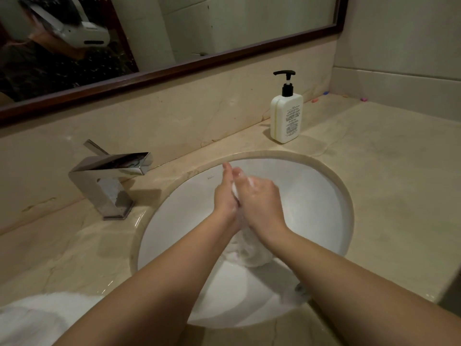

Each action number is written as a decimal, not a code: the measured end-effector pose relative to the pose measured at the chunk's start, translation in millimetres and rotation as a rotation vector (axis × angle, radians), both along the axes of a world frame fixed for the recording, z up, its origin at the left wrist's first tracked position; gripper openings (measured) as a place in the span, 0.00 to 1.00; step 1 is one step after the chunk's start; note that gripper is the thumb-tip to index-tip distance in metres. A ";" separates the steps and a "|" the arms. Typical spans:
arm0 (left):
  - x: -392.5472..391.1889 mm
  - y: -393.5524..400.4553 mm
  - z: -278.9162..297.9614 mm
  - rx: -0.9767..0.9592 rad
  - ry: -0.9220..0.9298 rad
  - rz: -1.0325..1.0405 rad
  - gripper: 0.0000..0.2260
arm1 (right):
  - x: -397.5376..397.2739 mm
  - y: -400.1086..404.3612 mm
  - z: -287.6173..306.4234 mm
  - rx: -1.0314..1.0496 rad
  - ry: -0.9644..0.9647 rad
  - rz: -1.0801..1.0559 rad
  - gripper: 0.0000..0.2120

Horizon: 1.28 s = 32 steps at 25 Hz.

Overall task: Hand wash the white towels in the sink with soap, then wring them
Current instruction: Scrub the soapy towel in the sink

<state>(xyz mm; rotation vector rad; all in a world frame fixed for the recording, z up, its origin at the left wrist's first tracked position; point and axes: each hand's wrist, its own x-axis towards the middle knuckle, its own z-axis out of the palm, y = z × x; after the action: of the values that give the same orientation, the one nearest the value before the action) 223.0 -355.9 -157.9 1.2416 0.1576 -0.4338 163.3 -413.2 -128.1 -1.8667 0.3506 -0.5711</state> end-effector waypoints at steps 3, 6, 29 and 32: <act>-0.3 -4.7 -0.5 0.032 0.044 -0.051 0.41 | 5.3 -8.4 0.7 -0.024 0.013 -0.097 0.29; -3.2 -6.5 -6.8 0.092 -0.019 -0.031 0.38 | 4.3 -9.2 -0.6 0.028 0.014 -0.088 0.28; -2.8 -2.7 3.5 -0.072 0.098 0.001 0.32 | -0.5 -1.2 -1.1 -0.063 0.045 -0.001 0.28; -1.4 -4.1 -0.2 0.117 0.040 -0.013 0.28 | 1.6 -10.5 1.1 0.038 0.005 -0.099 0.28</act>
<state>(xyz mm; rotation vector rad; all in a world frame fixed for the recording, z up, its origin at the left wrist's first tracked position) 221.5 -360.0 -158.1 1.3498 0.2115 -0.4666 164.9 -423.7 -126.9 -1.8215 0.4559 -0.6229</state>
